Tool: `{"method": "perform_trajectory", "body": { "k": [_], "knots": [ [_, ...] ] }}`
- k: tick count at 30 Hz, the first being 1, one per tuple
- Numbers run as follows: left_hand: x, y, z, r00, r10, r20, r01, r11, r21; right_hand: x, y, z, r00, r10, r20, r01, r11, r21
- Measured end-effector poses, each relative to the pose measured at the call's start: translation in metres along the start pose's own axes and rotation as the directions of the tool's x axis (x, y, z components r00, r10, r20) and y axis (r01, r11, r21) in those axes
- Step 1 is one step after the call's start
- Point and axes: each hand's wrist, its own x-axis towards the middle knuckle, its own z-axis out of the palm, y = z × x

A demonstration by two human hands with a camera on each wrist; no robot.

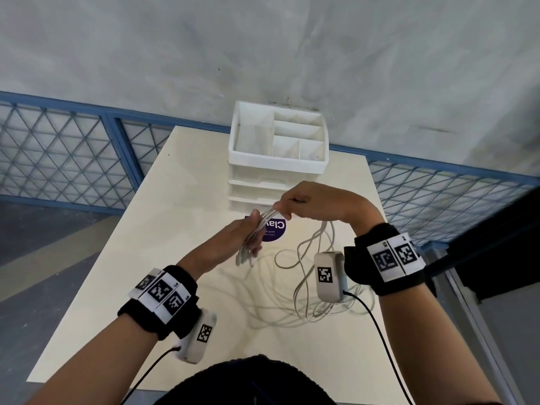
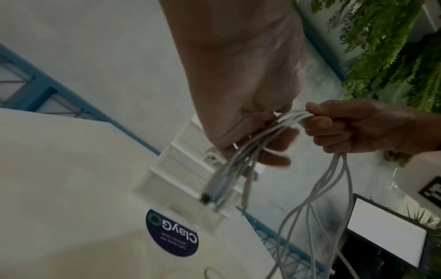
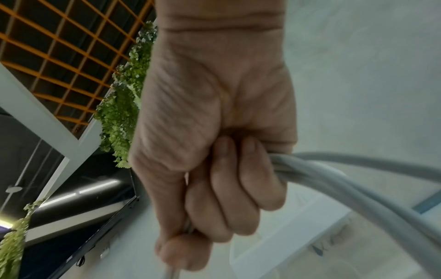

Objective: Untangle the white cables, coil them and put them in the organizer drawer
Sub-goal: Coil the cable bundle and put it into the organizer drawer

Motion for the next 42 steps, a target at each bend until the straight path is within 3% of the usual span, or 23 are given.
{"method": "perform_trajectory", "body": {
  "k": [5, 8, 11, 14, 16, 18, 21, 26, 29, 33, 37, 42],
  "knots": [
    [-0.010, -0.002, 0.000, 0.999, -0.048, 0.008, 0.048, 0.985, -0.166, -0.011, 0.014, -0.011, 1.000, 0.021, 0.003, -0.021, 0.980, 0.200],
    [-0.008, 0.008, -0.017, 0.993, -0.007, -0.115, -0.030, 0.948, -0.317, -0.016, 0.030, -0.006, 0.997, 0.034, -0.063, -0.002, 0.895, 0.446],
    [-0.006, 0.017, -0.031, 0.963, 0.028, -0.269, -0.127, 0.925, -0.359, -0.016, 0.044, 0.018, 0.976, 0.031, -0.217, 0.113, 0.775, 0.621],
    [0.002, 0.016, -0.019, 0.936, 0.038, -0.350, -0.158, 0.935, -0.319, 0.005, 0.030, 0.064, 0.888, 0.213, -0.408, 0.188, 0.641, 0.744],
    [0.009, 0.012, 0.001, 0.939, 0.041, -0.340, -0.151, 0.940, -0.305, 0.020, 0.012, 0.091, 0.791, 0.338, -0.509, 0.202, 0.642, 0.740],
    [0.013, 0.010, 0.017, 0.946, 0.045, -0.322, -0.142, 0.948, -0.286, 0.027, -0.005, 0.103, 0.767, 0.348, -0.539, 0.187, 0.682, 0.707],
    [0.015, 0.007, 0.021, 0.943, 0.052, -0.327, -0.139, 0.959, -0.247, 0.027, -0.017, 0.097, 0.805, 0.316, -0.502, 0.129, 0.733, 0.668],
    [0.014, 0.011, 0.025, 0.923, 0.070, -0.379, -0.148, 0.972, -0.181, 0.024, -0.014, 0.086, 0.864, 0.289, -0.412, 0.109, 0.691, 0.714],
    [0.016, 0.014, 0.026, 0.930, 0.037, -0.365, -0.130, 0.964, -0.233, 0.021, -0.013, 0.087, 0.898, 0.267, -0.349, 0.084, 0.675, 0.733],
    [0.014, 0.012, 0.023, 0.949, 0.037, -0.313, -0.114, 0.966, -0.231, 0.016, -0.010, 0.078, 0.940, 0.239, -0.243, -0.010, 0.734, 0.680],
    [0.013, 0.017, 0.024, 0.940, 0.077, -0.334, -0.184, 0.935, -0.303, 0.016, -0.006, 0.074, 0.960, 0.266, -0.088, -0.145, 0.741, 0.656],
    [0.018, 0.010, 0.021, 0.921, 0.041, -0.387, -0.147, 0.958, -0.246, 0.020, -0.005, 0.081, 0.966, 0.254, 0.051, -0.220, 0.703, 0.677]
  ]
}}
